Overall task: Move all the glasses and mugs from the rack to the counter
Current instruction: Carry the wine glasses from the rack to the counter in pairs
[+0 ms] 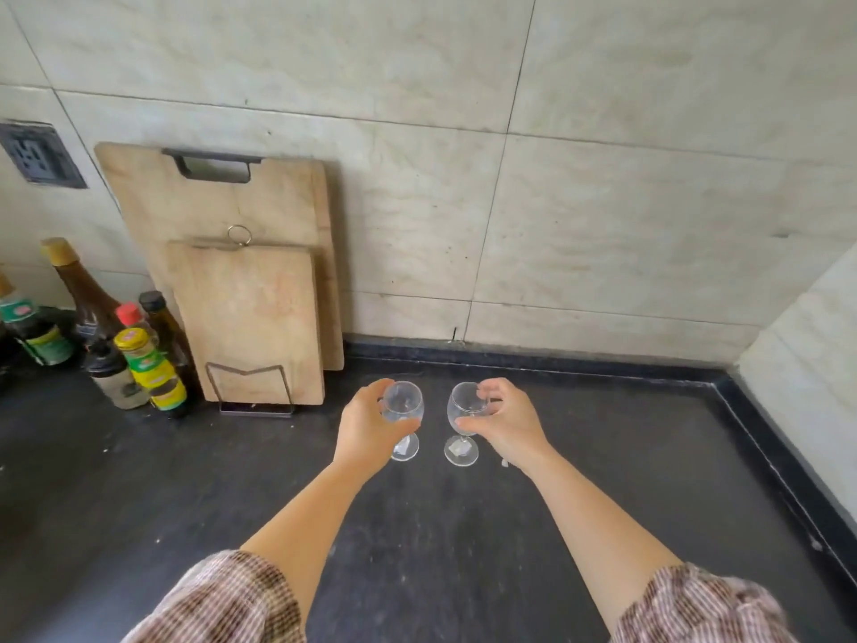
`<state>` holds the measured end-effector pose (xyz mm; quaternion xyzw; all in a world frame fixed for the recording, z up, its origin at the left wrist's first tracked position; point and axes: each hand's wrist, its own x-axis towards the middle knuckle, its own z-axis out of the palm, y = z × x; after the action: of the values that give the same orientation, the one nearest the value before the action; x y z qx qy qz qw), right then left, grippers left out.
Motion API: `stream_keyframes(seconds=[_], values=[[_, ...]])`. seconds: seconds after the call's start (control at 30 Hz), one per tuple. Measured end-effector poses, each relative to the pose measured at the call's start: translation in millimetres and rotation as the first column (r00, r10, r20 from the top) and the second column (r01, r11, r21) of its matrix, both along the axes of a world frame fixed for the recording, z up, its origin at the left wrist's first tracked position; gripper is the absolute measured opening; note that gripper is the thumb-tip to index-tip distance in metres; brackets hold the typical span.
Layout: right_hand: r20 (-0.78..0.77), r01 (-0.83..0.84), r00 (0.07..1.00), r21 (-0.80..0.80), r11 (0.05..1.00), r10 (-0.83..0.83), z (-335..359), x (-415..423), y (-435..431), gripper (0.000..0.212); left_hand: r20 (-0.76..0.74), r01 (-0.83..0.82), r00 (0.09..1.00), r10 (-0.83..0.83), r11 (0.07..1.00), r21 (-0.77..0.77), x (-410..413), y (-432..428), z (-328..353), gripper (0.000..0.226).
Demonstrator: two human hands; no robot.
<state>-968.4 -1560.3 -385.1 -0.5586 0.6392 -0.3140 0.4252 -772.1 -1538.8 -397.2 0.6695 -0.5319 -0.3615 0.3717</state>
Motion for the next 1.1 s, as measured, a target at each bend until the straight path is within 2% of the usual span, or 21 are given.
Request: stream_keyframes(seconds=[0.2, 0.4, 0.57, 0.7, 0.97, 1.1], values=[[-0.057, -0.045, 0.997, 0.018, 0.999, 0.046, -47, 6, -88, 0.054, 0.071, -0.016, 0.997, 0.019, 0.999, -0.033, -7, -80, -38, 0.050], [-0.064, -0.019, 0.998, -0.025, 1.000, 0.017, -68, 10, -142, 0.047, 0.068, -0.001, 0.998, 0.004, 0.999, -0.040, -10, -135, -62, 0.046], [-0.065, 0.035, 0.997, -0.035, 0.999, -0.037, -72, 6, -165, 0.056, 0.101, 0.001, 0.995, 0.004, 0.999, -0.054, -15, -162, -65, 0.050], [-0.045, 0.064, 0.997, -0.040, 0.997, -0.066, -72, 4, -177, 0.056, 0.122, 0.007, 0.993, -0.001, 0.999, -0.046, -19, -178, -64, 0.056], [-0.059, -0.002, 0.998, -0.032, 0.999, 0.001, -74, 3, -190, 0.067, 0.101, -0.016, 0.995, 0.019, 0.999, -0.039, -26, -194, -67, 0.060], [-0.093, -0.059, 0.994, -0.027, 0.998, 0.056, -74, 5, -193, 0.065, 0.102, -0.027, 0.994, 0.030, 0.999, -0.033, -29, -197, -68, 0.060]])
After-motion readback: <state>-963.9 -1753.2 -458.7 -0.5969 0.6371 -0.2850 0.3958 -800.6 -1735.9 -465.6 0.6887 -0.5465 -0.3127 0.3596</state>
